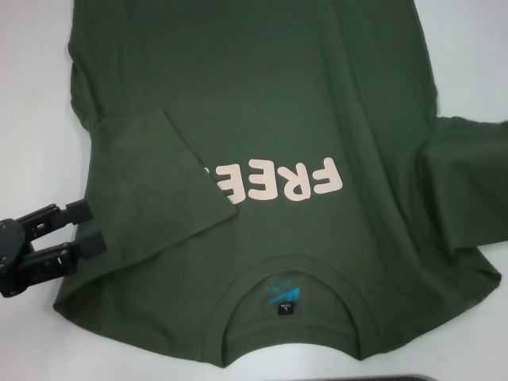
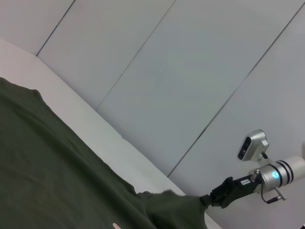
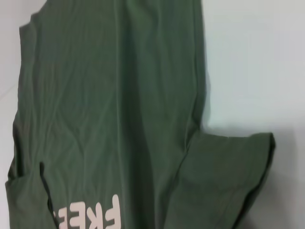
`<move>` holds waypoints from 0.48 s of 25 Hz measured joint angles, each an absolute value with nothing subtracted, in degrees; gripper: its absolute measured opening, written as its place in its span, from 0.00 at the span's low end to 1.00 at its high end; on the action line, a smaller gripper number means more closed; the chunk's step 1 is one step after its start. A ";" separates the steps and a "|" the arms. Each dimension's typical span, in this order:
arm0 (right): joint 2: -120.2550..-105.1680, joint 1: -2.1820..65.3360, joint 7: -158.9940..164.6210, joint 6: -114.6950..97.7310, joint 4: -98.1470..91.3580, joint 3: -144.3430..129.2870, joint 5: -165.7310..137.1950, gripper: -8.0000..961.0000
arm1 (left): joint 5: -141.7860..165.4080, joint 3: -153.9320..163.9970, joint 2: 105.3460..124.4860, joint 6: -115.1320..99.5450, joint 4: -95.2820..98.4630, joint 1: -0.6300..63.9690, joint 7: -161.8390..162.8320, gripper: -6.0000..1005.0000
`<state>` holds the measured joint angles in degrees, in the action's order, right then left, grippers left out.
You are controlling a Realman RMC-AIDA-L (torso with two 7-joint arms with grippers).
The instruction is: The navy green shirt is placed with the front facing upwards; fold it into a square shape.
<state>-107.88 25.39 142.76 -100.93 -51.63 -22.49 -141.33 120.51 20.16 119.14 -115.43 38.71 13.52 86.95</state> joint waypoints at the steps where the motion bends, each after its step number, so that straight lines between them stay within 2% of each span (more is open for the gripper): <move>1: -107.74 25.29 142.92 -101.01 -51.94 -22.07 -141.35 0.02 | 120.51 20.16 119.14 -115.43 38.71 13.52 86.95 0.87; 12: -107.40 25.31 143.12 -106.36 -55.13 -19.32 -138.11 0.01 | 120.41 19.92 119.18 -115.65 38.83 13.71 87.35 0.87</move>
<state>-107.40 25.31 143.12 -106.36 -55.13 -19.32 -138.11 120.41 19.92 119.18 -115.65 38.83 13.71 87.35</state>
